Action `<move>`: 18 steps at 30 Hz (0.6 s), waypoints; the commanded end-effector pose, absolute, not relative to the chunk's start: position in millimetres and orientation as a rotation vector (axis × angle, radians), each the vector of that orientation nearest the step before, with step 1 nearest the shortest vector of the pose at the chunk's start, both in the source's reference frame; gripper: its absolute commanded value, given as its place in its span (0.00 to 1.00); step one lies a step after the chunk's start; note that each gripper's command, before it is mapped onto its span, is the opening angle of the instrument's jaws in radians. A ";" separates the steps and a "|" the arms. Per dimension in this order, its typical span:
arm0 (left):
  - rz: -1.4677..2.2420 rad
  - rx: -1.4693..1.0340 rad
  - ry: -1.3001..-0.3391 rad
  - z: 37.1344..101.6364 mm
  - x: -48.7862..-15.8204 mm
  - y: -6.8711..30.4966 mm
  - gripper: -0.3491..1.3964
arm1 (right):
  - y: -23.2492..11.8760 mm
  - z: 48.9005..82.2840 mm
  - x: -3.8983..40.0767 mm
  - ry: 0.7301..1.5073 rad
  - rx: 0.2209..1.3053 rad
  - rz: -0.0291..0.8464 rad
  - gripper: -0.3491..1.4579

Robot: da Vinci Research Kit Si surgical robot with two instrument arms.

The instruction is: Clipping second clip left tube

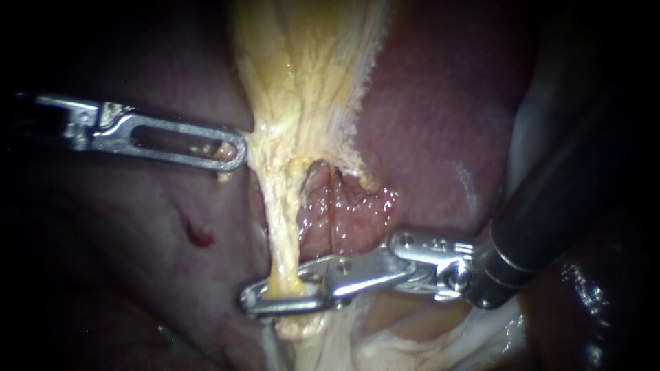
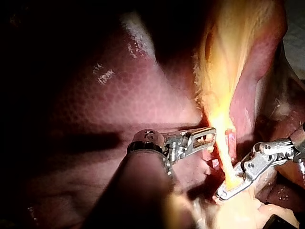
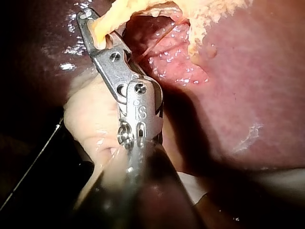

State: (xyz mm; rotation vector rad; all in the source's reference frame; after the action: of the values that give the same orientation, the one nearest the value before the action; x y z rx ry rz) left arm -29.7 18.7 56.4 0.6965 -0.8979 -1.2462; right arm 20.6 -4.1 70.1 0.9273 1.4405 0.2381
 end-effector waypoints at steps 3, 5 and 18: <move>-1.246 0.697 -0.898 56.4 -29.7 18.8 0.00 | -4.2 70.1 20.7 1.436 0.927 0.236 0.00; -1.246 0.697 -0.898 56.4 -29.7 18.8 0.00 | -4.2 70.1 20.7 1.436 0.927 0.236 0.00; -1.246 0.697 -0.898 56.4 -29.7 18.8 0.00 | -4.1 70.3 20.6 1.436 0.927 0.236 0.00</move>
State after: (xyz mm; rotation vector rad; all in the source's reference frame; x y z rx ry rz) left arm -29.7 18.8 56.5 0.6971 -0.8982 -1.2457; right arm 20.7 -4.1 70.2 0.9269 1.4357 0.2360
